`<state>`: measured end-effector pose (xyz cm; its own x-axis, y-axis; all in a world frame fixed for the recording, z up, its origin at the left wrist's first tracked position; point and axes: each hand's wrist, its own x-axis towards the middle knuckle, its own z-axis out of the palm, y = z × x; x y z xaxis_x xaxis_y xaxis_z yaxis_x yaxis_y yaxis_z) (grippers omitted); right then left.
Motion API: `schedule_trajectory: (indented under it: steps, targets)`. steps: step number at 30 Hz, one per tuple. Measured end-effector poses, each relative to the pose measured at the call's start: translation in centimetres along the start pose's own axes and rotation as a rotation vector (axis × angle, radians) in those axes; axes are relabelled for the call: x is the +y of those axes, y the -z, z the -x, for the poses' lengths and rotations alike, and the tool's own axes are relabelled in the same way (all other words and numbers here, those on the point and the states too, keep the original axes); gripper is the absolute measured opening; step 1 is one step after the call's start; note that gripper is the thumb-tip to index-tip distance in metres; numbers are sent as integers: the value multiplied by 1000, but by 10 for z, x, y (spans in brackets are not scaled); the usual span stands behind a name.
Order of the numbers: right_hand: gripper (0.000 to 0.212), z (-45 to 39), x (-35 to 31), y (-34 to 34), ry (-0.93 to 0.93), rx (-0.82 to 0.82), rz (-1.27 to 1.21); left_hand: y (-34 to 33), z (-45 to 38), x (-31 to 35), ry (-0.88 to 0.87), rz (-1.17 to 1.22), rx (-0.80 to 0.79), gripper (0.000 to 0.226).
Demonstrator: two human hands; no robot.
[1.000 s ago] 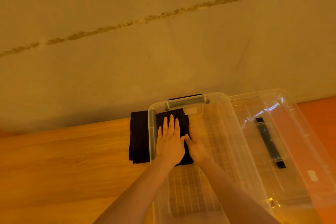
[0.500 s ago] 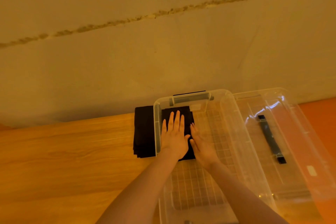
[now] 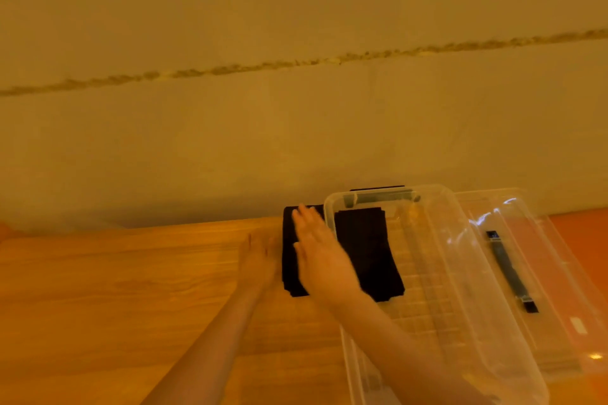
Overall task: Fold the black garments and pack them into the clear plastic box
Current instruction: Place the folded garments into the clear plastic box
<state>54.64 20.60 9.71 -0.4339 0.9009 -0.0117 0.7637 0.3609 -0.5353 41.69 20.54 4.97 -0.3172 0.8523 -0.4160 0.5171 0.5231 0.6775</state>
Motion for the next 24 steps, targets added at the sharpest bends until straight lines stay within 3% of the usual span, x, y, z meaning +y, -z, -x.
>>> schedule_trajectory:
  steps: [3,8,12,18,24]
  targets:
    - [53,-27,-17,-47,-347,-199,-91,7,-1,0,191,473,-315,42]
    - [55,-33,12,-89,-636,-213,42,2,-21,4,393,573,-369,46]
    - [58,-24,23,-97,-630,-248,64,-9,-34,7,450,577,-460,55]
    - [57,-17,25,-96,-612,-107,-208,-19,-45,7,494,624,-505,65]
    - [49,-17,18,-89,-598,-116,-325,-24,-42,-1,533,714,-386,61]
